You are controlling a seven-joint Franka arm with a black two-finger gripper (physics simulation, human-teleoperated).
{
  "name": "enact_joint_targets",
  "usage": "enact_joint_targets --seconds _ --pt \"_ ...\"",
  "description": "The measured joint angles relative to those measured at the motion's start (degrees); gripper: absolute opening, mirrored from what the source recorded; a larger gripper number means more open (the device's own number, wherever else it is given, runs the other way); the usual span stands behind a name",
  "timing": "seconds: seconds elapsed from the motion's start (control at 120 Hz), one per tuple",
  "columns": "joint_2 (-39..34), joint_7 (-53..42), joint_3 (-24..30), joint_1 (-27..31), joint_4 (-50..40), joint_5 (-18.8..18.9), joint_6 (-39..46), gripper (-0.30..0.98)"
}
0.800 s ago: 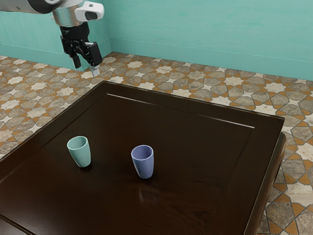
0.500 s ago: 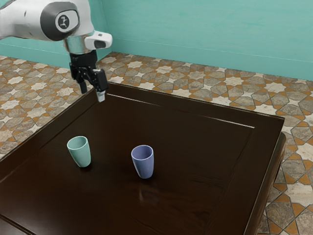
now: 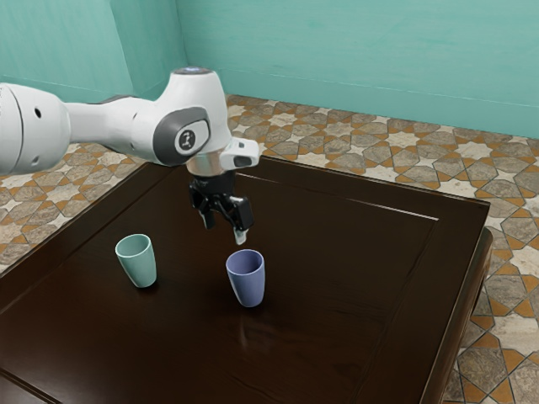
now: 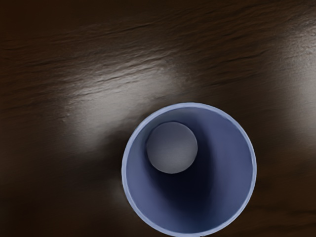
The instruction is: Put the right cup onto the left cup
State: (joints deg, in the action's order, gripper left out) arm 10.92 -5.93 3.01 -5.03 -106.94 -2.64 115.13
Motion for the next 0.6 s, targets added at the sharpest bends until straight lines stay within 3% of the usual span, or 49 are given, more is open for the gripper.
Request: enact_joint_targets --seconds 0.433,0.6 --pt "8.1 3.2 -0.2 0.0 -2.6 0.8 10.2 0.69" --pt "8.0 3.9 -0.2 0.0 -2.7 2.0 12.2 0.26"
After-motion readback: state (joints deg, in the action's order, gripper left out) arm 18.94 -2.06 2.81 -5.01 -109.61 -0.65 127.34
